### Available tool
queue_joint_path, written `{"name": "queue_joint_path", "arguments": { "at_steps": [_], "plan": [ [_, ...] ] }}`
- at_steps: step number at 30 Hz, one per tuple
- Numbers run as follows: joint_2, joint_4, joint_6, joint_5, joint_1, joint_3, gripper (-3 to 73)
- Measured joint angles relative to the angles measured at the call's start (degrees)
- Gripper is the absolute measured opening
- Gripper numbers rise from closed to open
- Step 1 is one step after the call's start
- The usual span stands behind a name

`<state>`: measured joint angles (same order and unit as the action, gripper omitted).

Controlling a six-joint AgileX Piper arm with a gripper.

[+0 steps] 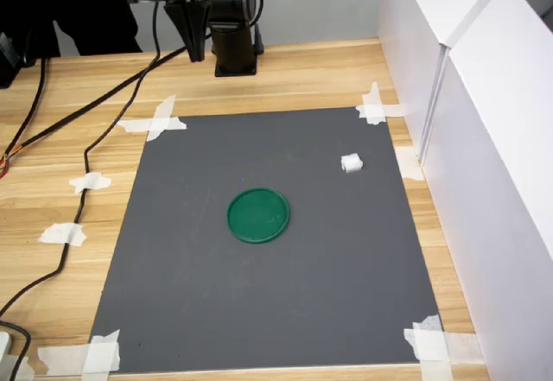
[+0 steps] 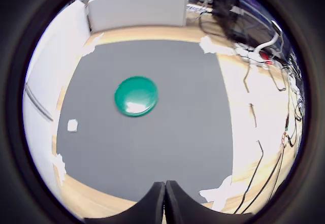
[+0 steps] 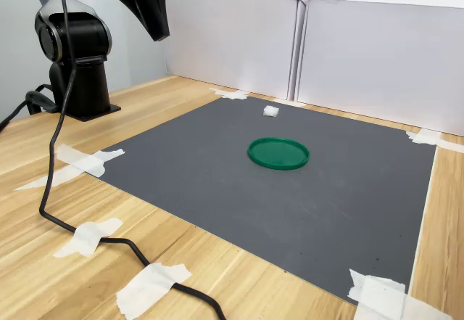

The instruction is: Grasp a white terminal and put it on the green lid.

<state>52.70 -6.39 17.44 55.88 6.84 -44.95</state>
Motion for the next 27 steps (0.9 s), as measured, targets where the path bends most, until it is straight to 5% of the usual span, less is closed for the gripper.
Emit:
{"name": "queue_joint_path", "arguments": {
  "at_steps": [7,10,17,22,27],
  "plan": [
    [8.25,-1.01,2.67,8.98,-4.63,-8.04,9.9],
    [10.35,-1.71,2.70,10.62,-6.60,-9.84,23.0],
    [12.31,-3.42,0.65,8.96,-6.87,-10.53,66.2],
    [13.68,-2.83,-5.35,7.46,-8.68,-10.71,71.3],
    [16.13,-1.59,-10.13,5.34,-18.19,-11.01,71.3]
  ]
}}
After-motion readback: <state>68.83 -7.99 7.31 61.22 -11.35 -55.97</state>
